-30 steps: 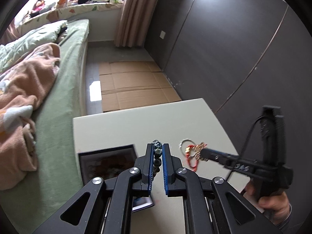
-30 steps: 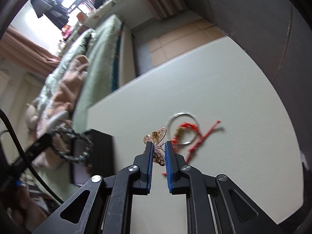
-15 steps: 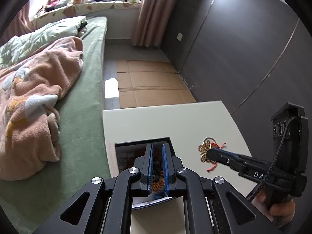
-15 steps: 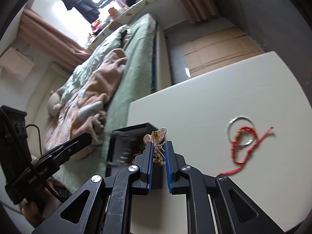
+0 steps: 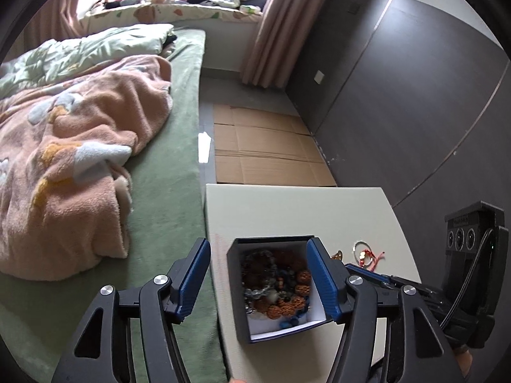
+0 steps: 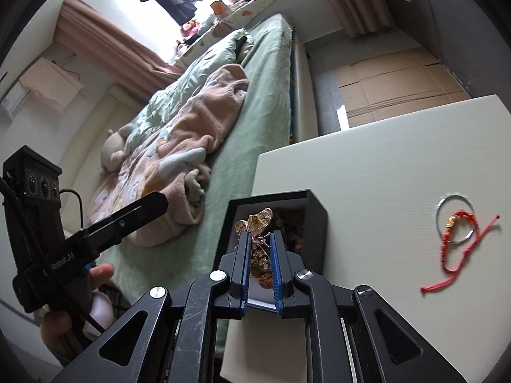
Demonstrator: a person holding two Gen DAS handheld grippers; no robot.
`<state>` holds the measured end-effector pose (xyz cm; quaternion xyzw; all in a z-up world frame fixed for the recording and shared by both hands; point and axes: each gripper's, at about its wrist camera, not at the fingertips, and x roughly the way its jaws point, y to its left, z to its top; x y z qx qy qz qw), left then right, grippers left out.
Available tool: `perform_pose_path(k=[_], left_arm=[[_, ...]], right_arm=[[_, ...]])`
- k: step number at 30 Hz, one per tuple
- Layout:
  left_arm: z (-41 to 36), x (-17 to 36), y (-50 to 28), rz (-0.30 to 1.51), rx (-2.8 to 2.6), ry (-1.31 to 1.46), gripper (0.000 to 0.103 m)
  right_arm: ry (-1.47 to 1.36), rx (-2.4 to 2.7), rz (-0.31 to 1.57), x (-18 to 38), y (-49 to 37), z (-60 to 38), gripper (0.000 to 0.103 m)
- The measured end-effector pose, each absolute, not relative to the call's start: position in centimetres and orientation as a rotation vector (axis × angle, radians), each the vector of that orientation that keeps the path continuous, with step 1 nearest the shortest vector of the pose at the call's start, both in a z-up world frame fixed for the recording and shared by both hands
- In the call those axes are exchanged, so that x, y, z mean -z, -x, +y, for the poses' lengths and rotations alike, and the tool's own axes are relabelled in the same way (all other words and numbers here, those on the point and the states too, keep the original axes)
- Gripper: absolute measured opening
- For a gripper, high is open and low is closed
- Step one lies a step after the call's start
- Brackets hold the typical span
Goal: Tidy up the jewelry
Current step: 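Drop the grey bracelet in the box while the right tool carries the charm over, then open the right tool to drop the butterfly charm into the box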
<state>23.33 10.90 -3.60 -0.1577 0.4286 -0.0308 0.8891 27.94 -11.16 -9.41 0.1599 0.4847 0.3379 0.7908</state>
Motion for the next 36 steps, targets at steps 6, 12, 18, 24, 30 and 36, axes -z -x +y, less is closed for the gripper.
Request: perform_pose_path(k=[6, 12, 18, 24, 30, 36], left_arm=[[11.6, 3.6, -23.4, 0.885, 0.050, 0.355, 0.072], [10.6, 3.4, -23.6, 0.884, 0.071, 0.352, 0.072], [8.6, 3.1, -24.1, 0.883, 0.103, 0.335, 0.072], [5.6, 3.1, -25.0, 0.896, 0.150, 0.309, 0.072], [1.8, 3.7, -25.9, 0.922, 0.204, 0.265, 0.072], [-2.5, 4.6, -26.4, 0.935, 0.260, 0.200, 0.072]], right_arm=[[-0.333, -0.727, 1.037, 9.1, -27.6, -10.2, 0.076], [-0.384, -0.683, 1.005, 8.2, -27.6, -13.1, 0.077], [-0.449, -0.607, 0.999, 8.1, -28.4, -17.5, 0.077], [-0.473, -0.513, 0.984, 8.0, -28.9, -21.2, 0.077], [-0.488, -0.424, 0.979, 8.1, -29.2, -24.1, 0.077], [-0.527, -0.344, 0.994, 9.1, -29.7, -27.1, 0.077]])
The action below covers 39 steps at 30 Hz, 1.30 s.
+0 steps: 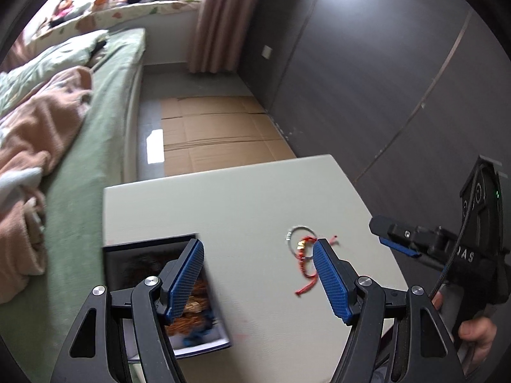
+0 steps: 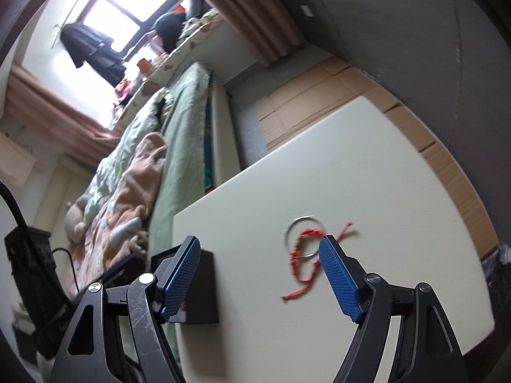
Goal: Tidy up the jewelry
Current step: 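Open the right tool to drop the butterfly charm into the box, then move the left tool to the red string bracelet and grasp it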
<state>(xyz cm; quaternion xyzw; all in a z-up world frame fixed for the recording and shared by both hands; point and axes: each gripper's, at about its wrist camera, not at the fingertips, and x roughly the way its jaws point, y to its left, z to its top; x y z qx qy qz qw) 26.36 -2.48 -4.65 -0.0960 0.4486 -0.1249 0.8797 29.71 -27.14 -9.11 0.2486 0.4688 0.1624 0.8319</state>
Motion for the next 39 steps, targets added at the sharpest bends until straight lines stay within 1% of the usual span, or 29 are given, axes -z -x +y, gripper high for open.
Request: perform_pose_path(k=[7, 10, 14, 16, 18, 20, 22, 27, 30, 39], left_arm=[[-6.9, 6.3, -27.4, 0.983, 0.310, 0.099, 0.071], [-8.2, 6.8, -27.7, 1.009, 0.338, 0.085, 0.061], [-9.6, 7.0, -28.0, 1.018, 0.350, 0.052, 0.059], [-10.2, 7.1, -28.4, 1.027, 0.357, 0.042, 0.052], [-10.7, 7.1, -28.8, 1.039, 0.357, 0.030, 0.047], [-11.5, 7.3, -29.3, 1.050, 0.358, 0.022, 0.045], [-12.1, 7.6, -29.9, 1.071, 0.364, 0.019, 0.033], [-13.7, 8.8, -31.1, 1.117, 0.373, -0.007, 0.029], [-14.7, 10.0, -31.7, 1.156, 0.387, -0.032, 0.021], [-15.2, 12.9, -33.2, 1.224, 0.359, -0.075, 0.020]], right_arm=[[-0.569, -0.295, 0.996, 10.0, -29.6, -31.2, 0.077], [-0.579, -0.283, 0.998, 10.3, -29.4, -32.8, 0.077], [-0.589, -0.268, 1.011, 10.7, -29.3, -34.8, 0.077], [-0.589, -0.272, 1.018, 10.8, -29.2, -35.2, 0.077], [-0.585, -0.276, 1.028, 10.9, -29.1, -35.6, 0.077], [-0.595, -0.277, 1.042, 11.2, -29.1, -36.1, 0.077], [-0.606, -0.277, 1.052, 11.4, -29.1, -36.6, 0.077], [-0.612, -0.251, 1.088, 12.4, -29.5, -37.4, 0.077], [-0.649, -0.251, 1.115, 13.4, -29.9, -37.9, 0.077], [-0.689, -0.247, 1.151, 14.6, -30.5, -38.5, 0.076]])
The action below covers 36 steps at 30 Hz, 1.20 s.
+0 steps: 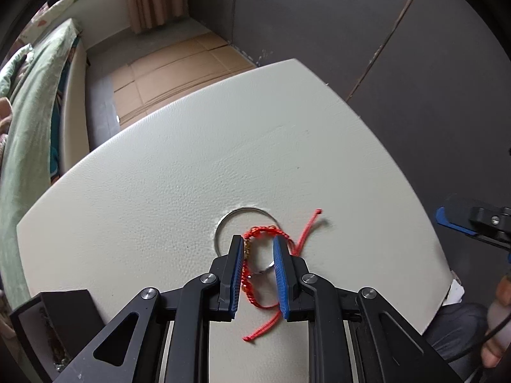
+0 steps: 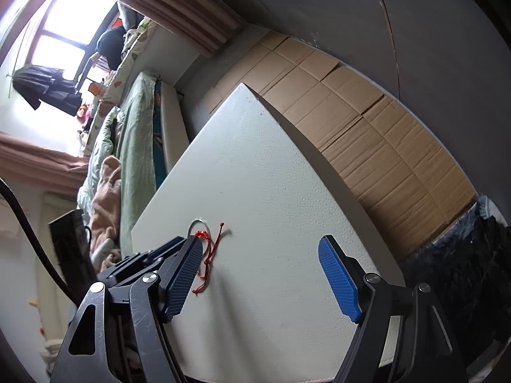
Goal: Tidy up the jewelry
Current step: 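Move the left tool to the red string bracelet and grasp it, then lift the red bracelet with the left tool while the right tool grasps the silver hoop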
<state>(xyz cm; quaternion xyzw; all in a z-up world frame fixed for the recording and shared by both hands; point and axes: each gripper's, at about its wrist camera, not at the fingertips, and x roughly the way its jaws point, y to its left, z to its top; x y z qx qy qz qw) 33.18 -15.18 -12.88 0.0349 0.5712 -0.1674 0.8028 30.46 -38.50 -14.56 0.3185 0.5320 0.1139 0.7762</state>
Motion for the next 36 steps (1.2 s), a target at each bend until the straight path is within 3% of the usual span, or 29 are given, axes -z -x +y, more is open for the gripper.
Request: perform_pose_path(k=[8, 11, 23, 30, 36], left_arm=[[-15.1, 14.5, -33.8, 1.223, 0.340, -0.089, 0.019], [-15.3, 15.4, -33.9, 1.200, 0.323, -0.136, 0.006], [-11.1, 14.0, -34.0, 1.134, 0.366, 0.053, 0.006], [-7.0, 11.8, -33.8, 1.064, 0.359, 0.153, 0.006], [-3.6, 9.5, -34.4, 1.010, 0.319, 0.204, 0.006]], right_arm=[[-0.687, -0.255, 1.162, 14.8, -30.8, -38.0, 0.076], [-0.678, -0.264, 1.170, 14.8, -31.1, -37.2, 0.076], [-0.585, -0.301, 1.183, 14.7, -31.8, -33.7, 0.076], [-0.567, -0.380, 1.197, 15.1, -32.1, -31.5, 0.057], [-0.464, -0.454, 1.191, 14.3, -32.7, -28.3, 0.055]])
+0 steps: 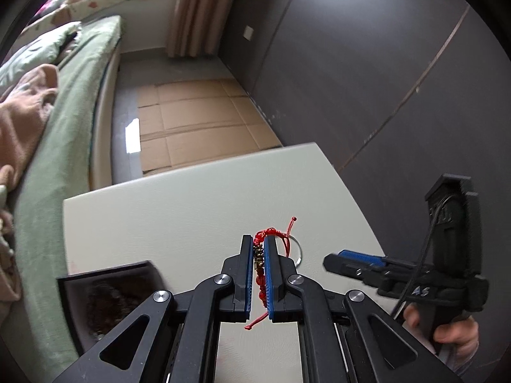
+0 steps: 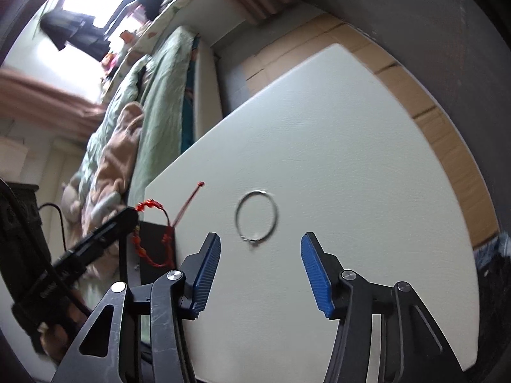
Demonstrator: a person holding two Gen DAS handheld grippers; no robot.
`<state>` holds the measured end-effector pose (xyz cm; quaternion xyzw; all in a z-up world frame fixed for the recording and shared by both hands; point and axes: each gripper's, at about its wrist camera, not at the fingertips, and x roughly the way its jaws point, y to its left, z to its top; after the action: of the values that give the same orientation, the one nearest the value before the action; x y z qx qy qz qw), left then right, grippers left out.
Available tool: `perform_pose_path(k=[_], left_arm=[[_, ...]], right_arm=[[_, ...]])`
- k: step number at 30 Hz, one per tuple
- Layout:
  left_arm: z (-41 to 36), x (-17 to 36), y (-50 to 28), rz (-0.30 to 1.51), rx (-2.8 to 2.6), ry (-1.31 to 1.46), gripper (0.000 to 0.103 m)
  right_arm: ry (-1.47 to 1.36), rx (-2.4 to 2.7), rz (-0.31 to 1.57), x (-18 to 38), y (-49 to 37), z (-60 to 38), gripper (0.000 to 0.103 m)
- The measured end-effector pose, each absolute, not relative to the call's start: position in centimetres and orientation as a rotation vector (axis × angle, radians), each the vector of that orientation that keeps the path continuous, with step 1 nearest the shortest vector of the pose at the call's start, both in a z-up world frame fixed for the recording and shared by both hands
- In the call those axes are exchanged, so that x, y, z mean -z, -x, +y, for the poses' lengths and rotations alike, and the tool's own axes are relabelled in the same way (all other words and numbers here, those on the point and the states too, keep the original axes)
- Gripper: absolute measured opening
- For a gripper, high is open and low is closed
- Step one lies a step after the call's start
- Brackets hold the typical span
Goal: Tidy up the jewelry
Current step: 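Lift the red bracelet with the left tool while the right tool grasps the silver hoop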
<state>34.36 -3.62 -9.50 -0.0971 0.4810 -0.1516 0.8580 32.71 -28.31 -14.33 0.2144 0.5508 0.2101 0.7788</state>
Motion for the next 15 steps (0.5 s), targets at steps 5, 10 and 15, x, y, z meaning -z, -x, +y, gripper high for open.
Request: perform_pose_path(k=[5, 10, 15], left_arm=[[-0.6, 7.4, -34.2, 0.969, 0.284, 0.239, 0.006], [0.7, 6.3, -33.0, 0.942, 0.258, 0.263, 0.006], [1.8, 5.1, -31.0, 0.931, 0.244, 0.293, 0.006]], right_arm=[[-0.353, -0.513, 1.192, 14.3, -32.9, -24.9, 0.053], [-0.263, -0.533, 1.213, 14.9, -33.6, -22.1, 0.052], [-0.210, -0.486, 1.245, 16.1, -34.0, -21.4, 0.051]])
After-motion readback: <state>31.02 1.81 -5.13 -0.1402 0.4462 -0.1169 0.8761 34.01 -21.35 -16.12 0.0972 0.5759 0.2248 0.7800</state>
